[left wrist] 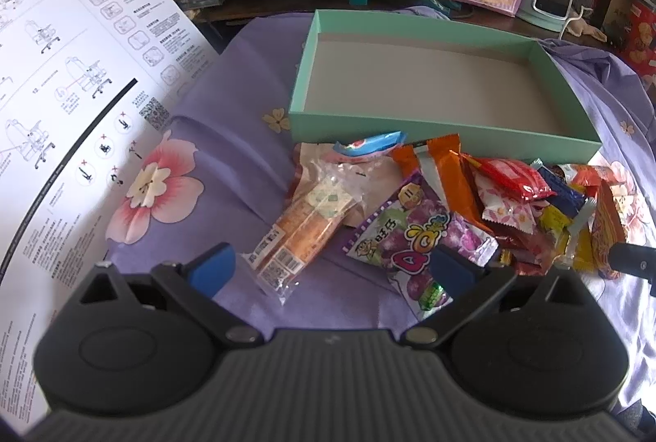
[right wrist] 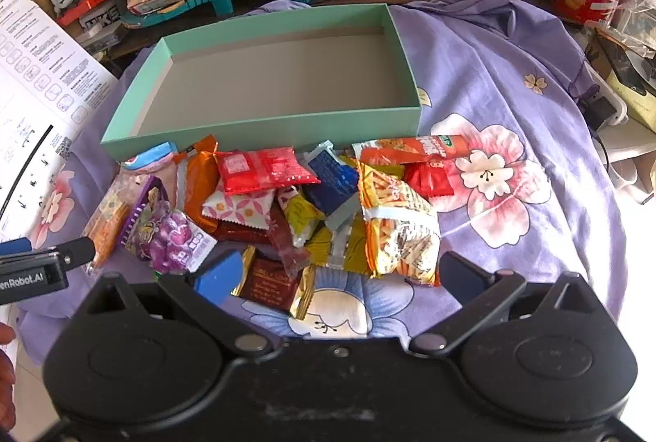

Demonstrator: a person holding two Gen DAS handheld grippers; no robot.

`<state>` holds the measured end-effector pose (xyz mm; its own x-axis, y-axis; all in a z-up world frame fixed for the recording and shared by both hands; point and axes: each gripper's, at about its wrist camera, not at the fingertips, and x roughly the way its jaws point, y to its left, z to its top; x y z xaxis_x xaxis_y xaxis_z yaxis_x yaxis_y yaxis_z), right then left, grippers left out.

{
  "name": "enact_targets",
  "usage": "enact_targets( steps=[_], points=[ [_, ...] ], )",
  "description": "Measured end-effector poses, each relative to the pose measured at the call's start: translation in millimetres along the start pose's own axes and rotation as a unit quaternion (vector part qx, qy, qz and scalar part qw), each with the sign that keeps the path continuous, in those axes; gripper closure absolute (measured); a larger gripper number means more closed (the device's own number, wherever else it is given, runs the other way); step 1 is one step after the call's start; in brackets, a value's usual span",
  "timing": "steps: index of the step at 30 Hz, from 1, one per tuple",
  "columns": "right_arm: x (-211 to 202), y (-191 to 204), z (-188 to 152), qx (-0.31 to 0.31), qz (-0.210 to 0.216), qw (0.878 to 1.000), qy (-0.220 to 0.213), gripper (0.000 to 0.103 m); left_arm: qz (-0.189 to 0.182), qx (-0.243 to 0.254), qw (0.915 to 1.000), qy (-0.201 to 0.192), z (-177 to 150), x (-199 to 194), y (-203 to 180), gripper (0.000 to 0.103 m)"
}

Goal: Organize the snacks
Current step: 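Move both grippers toward the snack pile in front of the green box, then grasp the purple grape candy bag with left gripper while right gripper grasps red packet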

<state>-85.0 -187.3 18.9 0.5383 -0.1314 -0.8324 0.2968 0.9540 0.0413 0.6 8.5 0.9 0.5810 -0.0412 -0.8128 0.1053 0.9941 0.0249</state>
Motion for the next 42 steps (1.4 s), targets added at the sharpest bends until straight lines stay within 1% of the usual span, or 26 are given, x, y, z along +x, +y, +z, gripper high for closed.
enact_targets(
  steps=[11,18,25,28,31,35,39,41,42],
  points=[
    [1.0,-0.7,-0.8,0.001,0.001,1.000,0.003,0.000,-0.002,0.008,1.0000,0.003,-1.8,2.0,-2.4,0.000],
    [1.9,-1.1,-1.1,-0.002,0.001,1.000,0.005,0.000,-0.010,0.008,0.9999,0.009,-3.4,5.3,-4.3,0.000],
    [5.2,-11.0,-4.1,0.010,0.014,1.000,-0.006,0.000,-0.021,0.016,0.9995,0.015,-5.4,10.5,-9.6,0.000],
    [10.5,-16.5,-6.6,0.004,0.009,1.000,-0.006,0.000,-0.033,0.027,0.9988,0.025,-8.2,18.7,-15.7,0.000],
    [20.0,-24.1,-9.9,0.017,0.038,0.999,0.019,0.000,-0.041,0.036,0.9977,0.041,-9.5,32.0,-23.6,0.000],
    [28.8,-24.2,-16.8,0.006,0.051,0.998,0.031,0.000,-0.053,0.038,0.9966,0.050,-10.5,46.6,-33.6,0.000],
    [31.5,-30.4,-17.6,0.015,0.037,0.999,0.022,0.000,-0.052,0.046,0.9959,0.058,-10.7,60.3,-45.6,0.000],
    [32.7,-36.8,-13.9,0.031,0.042,0.998,0.018,0.001,-0.052,0.046,0.9957,0.061,-10.3,66.8,-51.0,0.000],
    [33.4,-39.5,-11.4,0.038,0.048,0.998,0.018,0.003,-0.052,0.044,0.9957,0.063,-9.6,70.5,-53.8,0.000]
  ],
)
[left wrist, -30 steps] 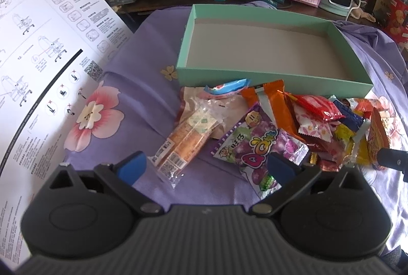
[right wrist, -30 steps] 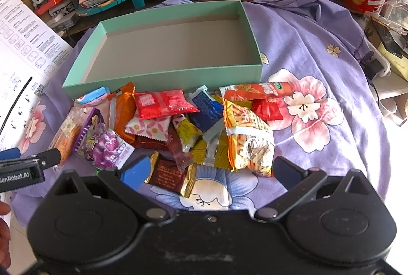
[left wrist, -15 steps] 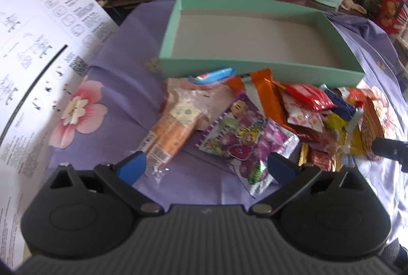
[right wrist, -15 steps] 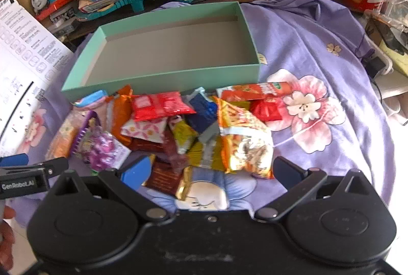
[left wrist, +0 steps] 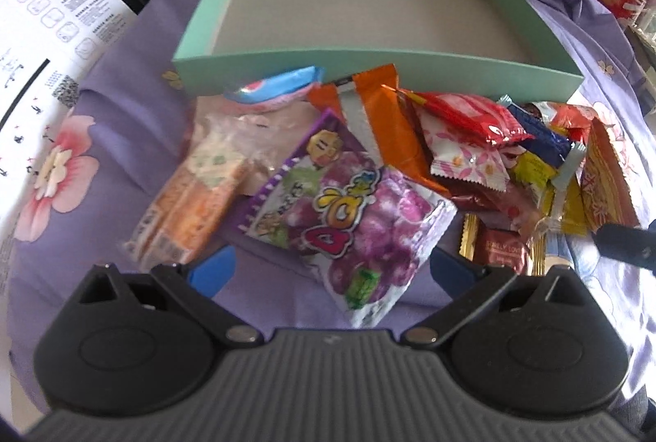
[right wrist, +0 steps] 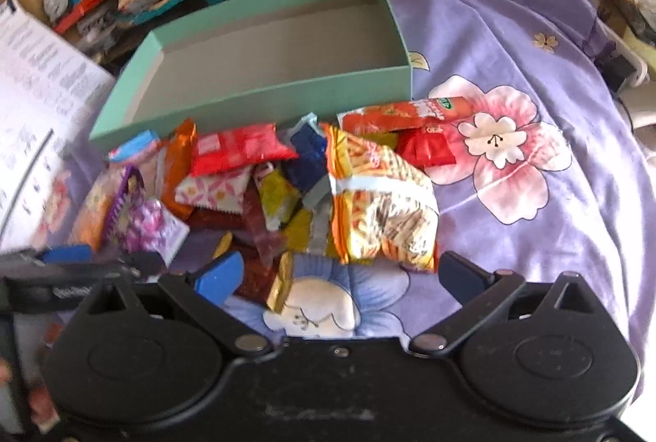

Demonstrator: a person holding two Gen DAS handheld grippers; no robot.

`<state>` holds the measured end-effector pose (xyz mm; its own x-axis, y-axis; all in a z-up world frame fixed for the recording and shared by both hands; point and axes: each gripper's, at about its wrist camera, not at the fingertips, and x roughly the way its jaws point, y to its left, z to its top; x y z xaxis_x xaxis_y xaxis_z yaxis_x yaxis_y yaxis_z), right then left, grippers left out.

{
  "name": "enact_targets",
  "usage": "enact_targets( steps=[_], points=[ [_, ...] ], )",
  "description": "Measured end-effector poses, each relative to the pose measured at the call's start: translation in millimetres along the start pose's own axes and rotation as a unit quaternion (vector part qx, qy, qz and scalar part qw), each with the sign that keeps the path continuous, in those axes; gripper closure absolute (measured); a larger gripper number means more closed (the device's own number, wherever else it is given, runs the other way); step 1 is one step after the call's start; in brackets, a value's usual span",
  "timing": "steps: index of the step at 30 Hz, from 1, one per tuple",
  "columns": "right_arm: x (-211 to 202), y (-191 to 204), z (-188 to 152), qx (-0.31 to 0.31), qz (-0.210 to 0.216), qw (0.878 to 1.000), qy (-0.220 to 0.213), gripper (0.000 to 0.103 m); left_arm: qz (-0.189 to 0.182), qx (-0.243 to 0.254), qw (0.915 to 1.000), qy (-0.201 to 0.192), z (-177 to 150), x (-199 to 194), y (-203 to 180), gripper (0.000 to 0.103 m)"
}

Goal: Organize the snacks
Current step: 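Grasp the purple grape candy bag with left gripper while right gripper grasps red packet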

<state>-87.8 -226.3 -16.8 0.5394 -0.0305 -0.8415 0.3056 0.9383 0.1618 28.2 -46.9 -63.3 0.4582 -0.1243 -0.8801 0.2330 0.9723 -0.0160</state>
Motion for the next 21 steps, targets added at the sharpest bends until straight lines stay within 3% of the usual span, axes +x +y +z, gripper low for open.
enact_targets(
  steps=[9,13,21],
  points=[
    [12.5,-19.0,17.4,0.021,-0.019,1.000,-0.004,0.004,0.013,0.010,0.9997,0.016,6.7,23.3,-9.3,0.000],
    [16.2,-11.7,19.7,0.019,-0.007,1.000,-0.004,0.004,0.002,0.003,0.9997,0.022,7.6,25.6,-3.5,0.000],
    [2.0,23.6,38.1,-0.023,0.049,0.997,-0.059,0.006,-0.006,-0.006,0.9995,0.029,4.6,32.3,8.0,0.000]
  ],
)
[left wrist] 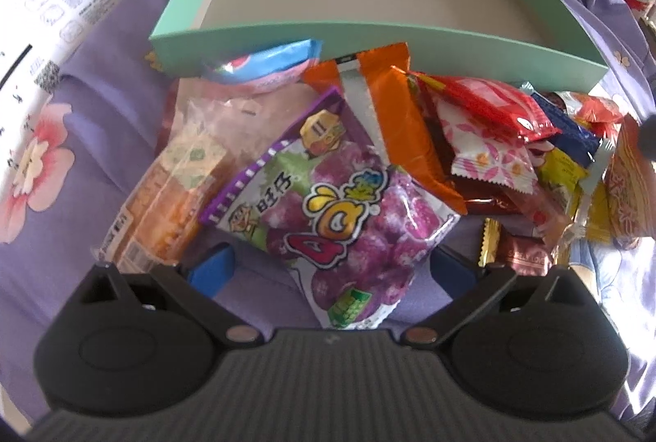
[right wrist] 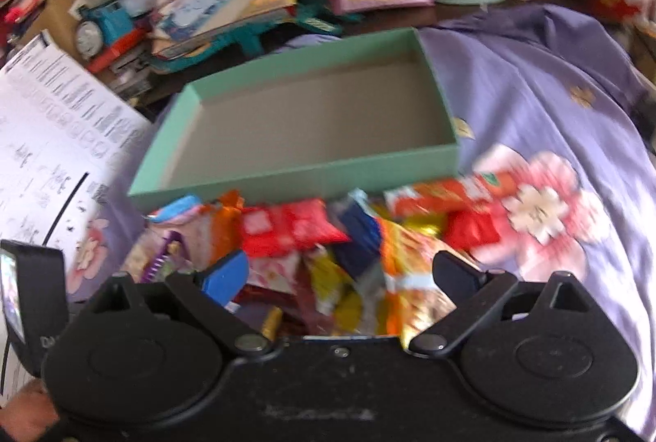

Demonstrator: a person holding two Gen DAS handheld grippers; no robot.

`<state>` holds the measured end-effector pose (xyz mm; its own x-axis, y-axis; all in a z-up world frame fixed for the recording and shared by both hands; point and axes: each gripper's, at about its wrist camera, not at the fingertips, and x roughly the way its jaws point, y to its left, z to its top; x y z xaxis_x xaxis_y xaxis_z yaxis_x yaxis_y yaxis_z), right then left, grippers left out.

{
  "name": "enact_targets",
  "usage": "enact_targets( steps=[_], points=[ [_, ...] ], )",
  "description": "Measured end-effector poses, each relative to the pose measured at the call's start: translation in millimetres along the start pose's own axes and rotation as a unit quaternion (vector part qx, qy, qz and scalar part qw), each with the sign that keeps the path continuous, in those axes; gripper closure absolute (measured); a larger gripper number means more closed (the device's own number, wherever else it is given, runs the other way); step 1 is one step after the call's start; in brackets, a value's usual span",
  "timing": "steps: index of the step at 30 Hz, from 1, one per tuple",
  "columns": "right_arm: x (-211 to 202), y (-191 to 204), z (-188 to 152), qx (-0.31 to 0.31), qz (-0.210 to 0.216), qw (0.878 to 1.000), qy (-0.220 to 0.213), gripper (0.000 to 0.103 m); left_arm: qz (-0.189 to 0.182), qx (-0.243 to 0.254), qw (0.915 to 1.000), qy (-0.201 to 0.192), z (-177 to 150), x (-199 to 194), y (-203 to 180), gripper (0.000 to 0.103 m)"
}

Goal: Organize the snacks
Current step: 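Grasp the purple grape candy bag with left gripper while right gripper grasps red packet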

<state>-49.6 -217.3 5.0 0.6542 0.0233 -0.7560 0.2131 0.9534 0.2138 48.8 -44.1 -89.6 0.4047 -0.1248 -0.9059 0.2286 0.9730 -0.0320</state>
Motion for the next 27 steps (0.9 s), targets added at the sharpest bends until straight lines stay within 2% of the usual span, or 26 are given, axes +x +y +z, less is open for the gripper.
enact_targets(
  steps=[1,3,7,13,16,18,19,21,24,27],
  points=[
    [2.9,4.1,2.6,-0.006,0.003,1.000,0.001,0.007,-0.002,0.000,1.0000,0.000,-0.6,0.1,0.3,0.000],
    [10.1,12.0,9.1,-0.017,0.016,1.000,0.006,0.016,-0.001,0.000,1.0000,-0.001,-1.3,-0.3,2.3,0.000],
    [24.2,31.5,20.5,-0.044,0.036,0.998,0.010,0.016,-0.009,-0.004,0.9999,-0.005,-0.1,-2.1,4.8,0.000],
    [77.5,38.3,34.1,-0.061,0.053,0.994,0.068,0.016,-0.029,-0.006,0.9996,-0.002,7.9,7.1,5.0,0.002],
    [99.2,34.7,37.6,-0.060,0.054,0.993,0.087,0.016,-0.043,-0.006,0.9990,-0.012,9.3,5.7,7.0,0.010],
    [107.8,29.5,35.9,-0.051,0.063,0.992,0.099,0.017,-0.056,0.003,0.9983,-0.017,9.1,4.0,6.8,0.023],
    [109.9,29.0,34.3,-0.049,0.068,0.991,0.101,0.018,-0.059,0.009,0.9981,-0.018,9.4,3.1,4.6,0.025],
    [112.4,28.5,29.9,-0.053,0.072,0.990,0.105,0.029,-0.060,0.014,0.9979,-0.021,10.0,2.4,4.1,0.031],
    [113.7,30.6,24.6,-0.058,0.072,0.990,0.102,0.031,-0.070,0.014,0.9972,-0.024,10.2,0.5,5.3,0.043],
    [106.3,29.9,22.2,-0.050,0.073,0.991,0.098,0.032,-0.077,0.009,0.9967,-0.024,7.7,-5.8,4.0,0.046]
  ],
)
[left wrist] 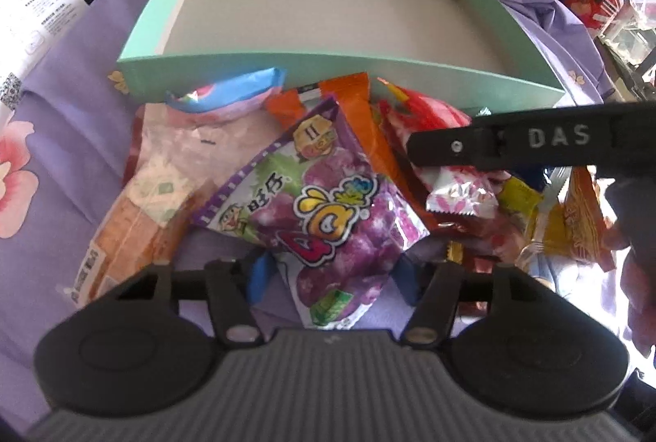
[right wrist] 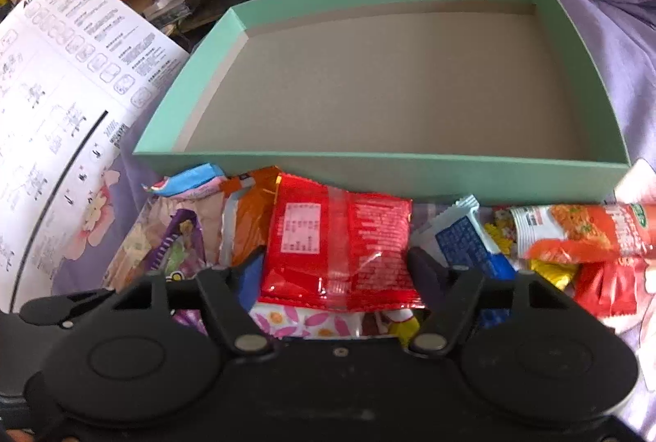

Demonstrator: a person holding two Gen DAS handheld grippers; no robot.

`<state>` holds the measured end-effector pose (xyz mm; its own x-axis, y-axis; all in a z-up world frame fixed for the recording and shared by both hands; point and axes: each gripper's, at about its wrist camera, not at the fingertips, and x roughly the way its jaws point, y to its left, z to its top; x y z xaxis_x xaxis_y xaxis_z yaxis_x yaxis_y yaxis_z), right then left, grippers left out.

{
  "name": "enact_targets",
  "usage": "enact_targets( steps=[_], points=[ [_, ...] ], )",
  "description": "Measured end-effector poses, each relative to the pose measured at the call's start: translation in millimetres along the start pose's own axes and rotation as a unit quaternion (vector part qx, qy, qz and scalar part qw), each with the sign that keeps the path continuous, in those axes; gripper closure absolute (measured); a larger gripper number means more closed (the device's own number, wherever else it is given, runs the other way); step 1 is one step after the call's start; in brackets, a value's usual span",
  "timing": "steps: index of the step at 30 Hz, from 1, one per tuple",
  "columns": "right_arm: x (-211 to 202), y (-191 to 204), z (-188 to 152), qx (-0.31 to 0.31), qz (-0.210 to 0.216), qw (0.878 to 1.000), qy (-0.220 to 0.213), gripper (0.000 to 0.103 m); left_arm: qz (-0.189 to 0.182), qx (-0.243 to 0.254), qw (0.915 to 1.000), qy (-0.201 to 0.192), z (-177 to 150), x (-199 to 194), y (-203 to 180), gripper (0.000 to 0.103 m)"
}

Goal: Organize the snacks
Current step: 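Grasp the purple grape candy bag with left gripper while right gripper grasps red packet, then carry both held snacks into the green box and open both grippers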

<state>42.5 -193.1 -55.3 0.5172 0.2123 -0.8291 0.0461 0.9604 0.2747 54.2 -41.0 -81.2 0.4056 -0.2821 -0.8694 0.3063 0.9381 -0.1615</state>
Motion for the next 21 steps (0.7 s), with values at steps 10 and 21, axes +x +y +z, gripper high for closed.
enact_targets(
  steps=[10,21],
  points=[
    [-36.6,4.2,-10.6,0.011,0.005,1.000,-0.020,0.034,0.006,0.005,0.9993,-0.036,-9.7,-34.6,-10.4,0.049],
    [-66.9,16.7,-21.8,0.002,-0.004,0.999,-0.040,0.037,0.013,-0.015,0.9971,-0.073,-13.8,-73.7,-4.1,0.049]
  ],
)
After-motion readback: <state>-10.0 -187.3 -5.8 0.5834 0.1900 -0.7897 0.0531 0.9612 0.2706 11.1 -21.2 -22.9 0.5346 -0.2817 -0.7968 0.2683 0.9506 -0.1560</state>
